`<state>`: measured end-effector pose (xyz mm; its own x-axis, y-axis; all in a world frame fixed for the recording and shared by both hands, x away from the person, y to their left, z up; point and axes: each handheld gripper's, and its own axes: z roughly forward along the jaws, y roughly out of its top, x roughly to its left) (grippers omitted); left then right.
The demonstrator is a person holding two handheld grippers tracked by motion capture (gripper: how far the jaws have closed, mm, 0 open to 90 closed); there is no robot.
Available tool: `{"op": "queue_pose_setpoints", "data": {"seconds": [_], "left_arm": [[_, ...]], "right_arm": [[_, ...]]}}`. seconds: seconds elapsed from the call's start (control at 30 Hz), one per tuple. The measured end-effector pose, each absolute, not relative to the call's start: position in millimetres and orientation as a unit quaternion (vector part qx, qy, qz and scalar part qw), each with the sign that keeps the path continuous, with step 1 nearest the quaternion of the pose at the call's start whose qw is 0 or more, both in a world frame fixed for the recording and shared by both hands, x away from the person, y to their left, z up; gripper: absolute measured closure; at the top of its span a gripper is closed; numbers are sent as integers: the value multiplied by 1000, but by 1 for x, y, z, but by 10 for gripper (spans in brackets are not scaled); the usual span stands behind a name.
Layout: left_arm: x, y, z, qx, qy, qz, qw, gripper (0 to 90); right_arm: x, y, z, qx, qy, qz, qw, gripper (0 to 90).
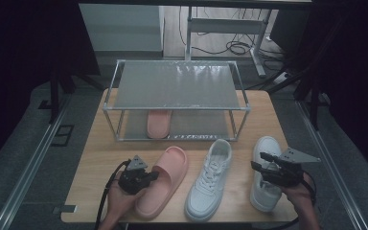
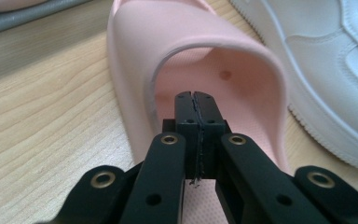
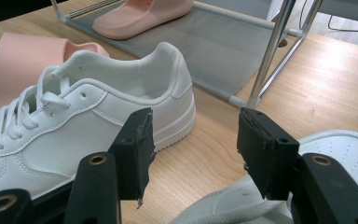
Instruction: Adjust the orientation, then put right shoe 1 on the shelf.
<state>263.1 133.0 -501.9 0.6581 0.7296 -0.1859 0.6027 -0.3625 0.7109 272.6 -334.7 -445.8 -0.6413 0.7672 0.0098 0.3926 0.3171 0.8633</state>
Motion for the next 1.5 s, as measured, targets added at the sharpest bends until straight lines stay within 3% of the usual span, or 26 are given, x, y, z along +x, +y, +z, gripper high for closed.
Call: {"op": "queue_pose_setpoints", "data": {"seconds": [0.9,1.07,1.3,1.5], "left_arm": [[278,140,-502,812,420,82,398,883],[268,146,-491,809,409,63,417,807],[249,151,-473,814,396,62,420,533],[238,142,-475,825,385,60,410,486]], "right_arm": [[274,-334,-449,371,787,448,205,465],[274,-335,-448,373,786,449,206,465],[272,-336,-446,373,783,453,207,465],[271,-334,-444,370,783,454,210,465]]}}
